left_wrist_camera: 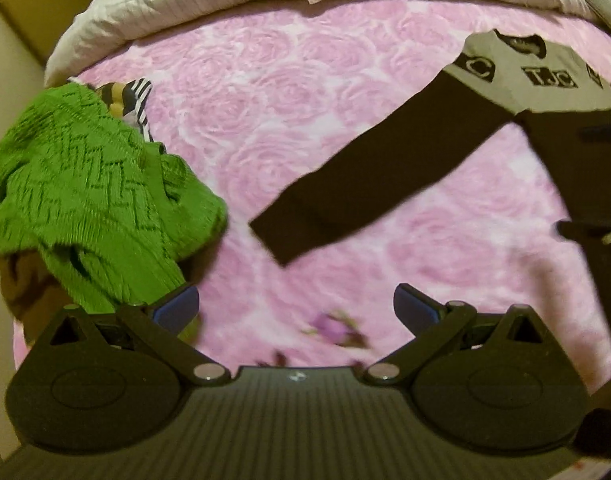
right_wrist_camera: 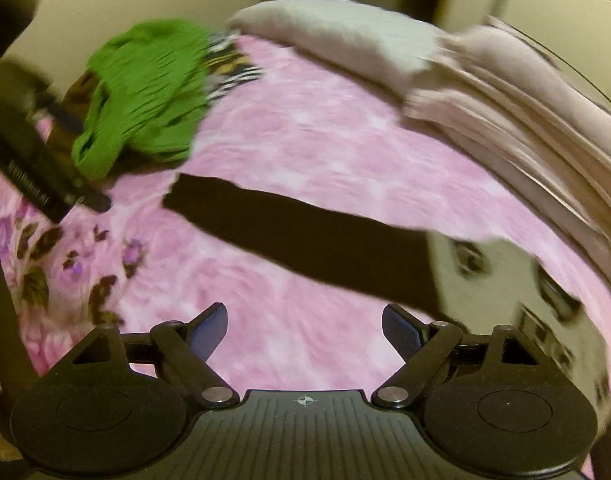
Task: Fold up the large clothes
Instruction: 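Grasp the TJC sweater's shoulder and sleeve with the right gripper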
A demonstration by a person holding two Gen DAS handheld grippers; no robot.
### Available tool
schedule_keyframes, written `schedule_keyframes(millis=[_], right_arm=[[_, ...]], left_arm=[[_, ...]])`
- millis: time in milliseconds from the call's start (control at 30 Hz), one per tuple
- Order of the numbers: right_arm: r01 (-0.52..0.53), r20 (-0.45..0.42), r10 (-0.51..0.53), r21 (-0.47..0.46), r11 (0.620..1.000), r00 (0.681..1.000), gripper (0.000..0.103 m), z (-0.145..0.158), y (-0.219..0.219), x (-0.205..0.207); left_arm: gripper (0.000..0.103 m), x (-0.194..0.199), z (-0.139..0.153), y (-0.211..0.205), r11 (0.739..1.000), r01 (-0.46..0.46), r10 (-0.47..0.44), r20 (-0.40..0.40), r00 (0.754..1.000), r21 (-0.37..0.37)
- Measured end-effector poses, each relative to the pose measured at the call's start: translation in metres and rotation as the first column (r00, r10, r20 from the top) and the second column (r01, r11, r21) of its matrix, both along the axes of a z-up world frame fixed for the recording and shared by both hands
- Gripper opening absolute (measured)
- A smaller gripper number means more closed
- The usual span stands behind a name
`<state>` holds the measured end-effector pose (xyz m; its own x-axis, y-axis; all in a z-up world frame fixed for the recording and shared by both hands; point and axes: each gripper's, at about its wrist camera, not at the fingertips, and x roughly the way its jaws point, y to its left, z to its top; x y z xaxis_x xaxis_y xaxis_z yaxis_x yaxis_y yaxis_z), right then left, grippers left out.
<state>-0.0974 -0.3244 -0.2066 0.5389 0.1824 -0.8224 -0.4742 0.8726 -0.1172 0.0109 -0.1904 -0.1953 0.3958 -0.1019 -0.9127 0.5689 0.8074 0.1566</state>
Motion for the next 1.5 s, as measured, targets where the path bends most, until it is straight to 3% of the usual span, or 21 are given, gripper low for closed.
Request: schedule_keyframes(millis=[133,333,600,667,700,733,867,1000,1067,1133,1200,1267,1333,1433,1500], right_arm=[[-0.153,0.018,0.155,-0.06,0.986,0.988,0.053,-0.049,0.056,0.03],[-0.281,0.047,0.287,-0.097,0.955,0.957,0.036,-0.102,0.111,0.068],[-0.405,0.067,0.426,-0.209,0.89,0.902,0.03,-0.145,0.149,0.084],[-0.429,0.078,0.456,-0.23,0.873,0.886,0.025,-0.149,0.152,0.083],[-0.436,0.074,0.461,-0.222,0.872,0.885,0.014,-0.149,0.152,0.084],[-0.432,0.075,0.455,-0.206,0.878,0.887,0.003,-0.148,0.151,0.086],[-0.358,0.106,0.368,-0.103,0.928,0.924,0.002,-0.126,0.139,0.096],[-0.172,0.112,0.16,0.1,0.98,0.981,0.001,-0.086,0.104,0.121],[-0.051,0.137,0.022,0.205,0.977,0.99,0.001,-0.059,0.073,0.134],[0.055,0.172,-0.109,0.293,0.955,0.979,0.001,-0.03,0.037,0.144],[0.154,0.225,-0.248,0.368,0.917,0.942,0.001,0.001,-0.008,0.15],[0.255,0.289,-0.396,0.423,0.87,0.871,0.001,0.032,-0.065,0.149],[0.363,0.328,-0.538,0.465,0.807,0.776,0.001,0.053,-0.127,0.137],[0.541,0.306,-0.741,0.528,0.655,0.598,0.001,0.052,-0.228,0.106],[0.652,0.223,-0.845,0.552,0.521,0.486,0.001,0.024,-0.29,0.086]], left_arm=[[0.102,0.024,-0.026,0.02,0.995,0.095,-0.095,0.014,0.995,0.008],[0.1,0.04,-0.051,0.035,0.978,0.206,-0.207,0.022,0.978,0.021],[0.1,0.047,-0.064,0.044,0.977,0.215,-0.215,0.015,0.977,-0.003],[0.1,0.047,-0.063,0.044,0.976,0.216,-0.216,0.013,0.976,-0.003],[0.1,0.046,-0.063,0.044,0.977,0.215,-0.215,0.014,0.976,-0.004],[0.1,0.047,-0.063,0.044,0.977,0.215,-0.215,0.014,0.977,-0.006],[0.1,0.045,-0.056,0.041,0.977,0.215,-0.215,0.031,0.976,-0.007],[0.1,0.044,-0.043,0.027,0.975,0.221,-0.219,0.058,0.974,-0.019],[0.1,0.043,-0.034,0.013,0.971,0.236,-0.234,0.078,0.969,-0.023],[0.1,0.044,-0.025,-0.004,0.966,0.255,-0.251,0.094,0.963,-0.03],[0.1,0.042,-0.017,-0.028,0.96,0.277,-0.271,0.109,0.956,-0.042],[0.1,0.038,-0.009,-0.057,0.949,0.31,-0.302,0.121,0.946,-0.054],[0.1,0.032,-0.005,-0.088,0.937,0.344,-0.334,0.133,0.933,-0.061],[0.1,0.015,-0.005,-0.137,0.915,0.397,-0.385,0.142,0.912,-0.07],[0.1,0.003,-0.01,-0.17,0.905,0.419,-0.407,0.135,0.903,-0.071]])
